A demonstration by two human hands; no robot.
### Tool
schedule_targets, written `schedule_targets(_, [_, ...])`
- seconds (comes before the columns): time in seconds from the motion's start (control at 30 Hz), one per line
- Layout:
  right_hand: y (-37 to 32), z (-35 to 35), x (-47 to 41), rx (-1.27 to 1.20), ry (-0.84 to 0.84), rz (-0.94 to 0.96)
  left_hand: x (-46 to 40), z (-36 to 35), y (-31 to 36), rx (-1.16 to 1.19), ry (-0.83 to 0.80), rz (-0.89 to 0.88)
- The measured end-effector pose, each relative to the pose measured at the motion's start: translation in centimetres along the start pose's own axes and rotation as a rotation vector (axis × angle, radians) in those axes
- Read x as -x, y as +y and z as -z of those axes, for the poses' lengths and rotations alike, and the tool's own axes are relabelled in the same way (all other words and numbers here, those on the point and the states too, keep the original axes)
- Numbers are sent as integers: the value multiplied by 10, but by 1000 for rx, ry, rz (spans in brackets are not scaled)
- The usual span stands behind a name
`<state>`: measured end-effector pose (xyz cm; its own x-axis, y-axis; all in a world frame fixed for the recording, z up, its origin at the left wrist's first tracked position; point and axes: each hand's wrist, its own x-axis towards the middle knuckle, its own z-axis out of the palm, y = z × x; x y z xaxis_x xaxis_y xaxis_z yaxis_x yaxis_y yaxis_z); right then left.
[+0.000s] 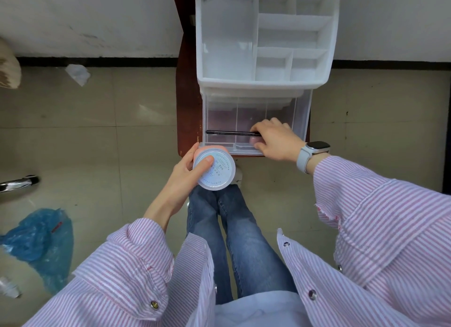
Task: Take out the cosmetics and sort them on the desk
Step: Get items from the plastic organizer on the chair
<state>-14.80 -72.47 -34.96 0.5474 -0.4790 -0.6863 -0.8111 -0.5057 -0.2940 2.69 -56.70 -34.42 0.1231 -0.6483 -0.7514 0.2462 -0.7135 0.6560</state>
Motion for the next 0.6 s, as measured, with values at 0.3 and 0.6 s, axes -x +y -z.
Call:
schedule_targets(0.3, [0, -8, 4, -39, -62, 10, 4, -14, 1, 171, -50, -18])
schedule_targets(0.6, [14, 1, -2, -149, 194, -34, -26, -13, -14, 287, 28, 53])
